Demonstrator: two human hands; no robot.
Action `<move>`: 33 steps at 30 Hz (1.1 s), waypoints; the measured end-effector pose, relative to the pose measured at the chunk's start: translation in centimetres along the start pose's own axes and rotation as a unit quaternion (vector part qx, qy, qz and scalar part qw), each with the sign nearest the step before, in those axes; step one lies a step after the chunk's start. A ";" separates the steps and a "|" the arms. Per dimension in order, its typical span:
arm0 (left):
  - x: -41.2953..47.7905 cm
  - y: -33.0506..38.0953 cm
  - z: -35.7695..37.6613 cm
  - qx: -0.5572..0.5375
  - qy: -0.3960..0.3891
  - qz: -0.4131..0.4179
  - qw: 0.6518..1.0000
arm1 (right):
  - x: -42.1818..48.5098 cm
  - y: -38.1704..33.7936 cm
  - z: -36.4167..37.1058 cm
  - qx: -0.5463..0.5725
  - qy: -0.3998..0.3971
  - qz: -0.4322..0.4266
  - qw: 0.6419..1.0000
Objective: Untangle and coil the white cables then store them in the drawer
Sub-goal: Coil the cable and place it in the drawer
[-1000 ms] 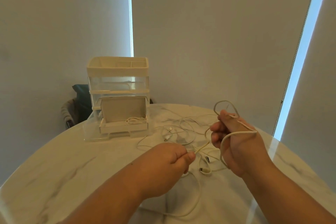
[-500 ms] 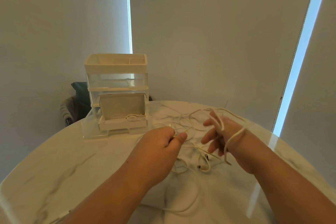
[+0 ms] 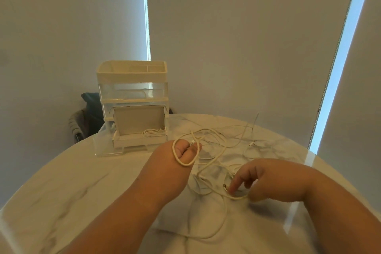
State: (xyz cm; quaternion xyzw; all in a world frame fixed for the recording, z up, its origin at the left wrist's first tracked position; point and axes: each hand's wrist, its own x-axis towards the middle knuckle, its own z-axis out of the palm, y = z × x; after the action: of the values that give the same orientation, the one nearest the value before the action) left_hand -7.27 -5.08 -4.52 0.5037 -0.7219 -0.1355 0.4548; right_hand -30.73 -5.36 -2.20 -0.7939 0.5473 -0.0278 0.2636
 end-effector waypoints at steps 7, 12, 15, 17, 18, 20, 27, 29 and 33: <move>0.2 0.1 -0.5 -0.015 0.009 -0.037 0.999 | 1.6 0.8 0.3 0.160 0.218 -0.066 0.960; 0.2 0.1 -0.7 -0.008 0.015 -0.065 0.998 | 1.6 0.1 0.3 0.297 0.328 -0.110 0.890; 0.3 0.0 -0.8 -0.010 0.011 -0.068 0.998 | 1.6 -0.1 0.1 0.363 0.336 -0.104 0.863; 0.2 0.1 -0.8 -0.009 -0.007 -0.063 0.998 | 1.6 -0.4 0.1 0.434 0.310 -0.096 0.841; 0.1 0.2 -0.8 -0.011 -0.022 -0.060 0.998 | 1.5 -0.5 0.1 0.483 0.294 -0.098 0.819; 0.0 0.4 -0.7 -0.026 -0.055 -0.056 0.997 | 1.4 -0.9 0.0 0.597 0.260 -0.118 0.750; -0.5 1.3 -0.4 -0.094 -0.134 -0.039 0.986 | 0.7 -1.8 -0.1 0.742 0.199 -0.221 0.601; -0.8 1.8 -0.5 -0.144 -0.179 -0.033 0.973 | 0.1 -1.6 -0.5 0.765 0.204 -0.250 0.557; -1.5 2.5 -0.2 -0.180 -0.256 -0.021 0.949 | -0.9 0.5 -1.3 0.785 0.093 -0.393 0.471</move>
State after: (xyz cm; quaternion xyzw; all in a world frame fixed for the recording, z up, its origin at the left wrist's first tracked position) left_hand -8.55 -2.64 -3.52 0.3768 -0.7671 -0.3971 0.3346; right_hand -31.91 -5.21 -1.04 -0.3792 -0.0514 -0.6200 0.6849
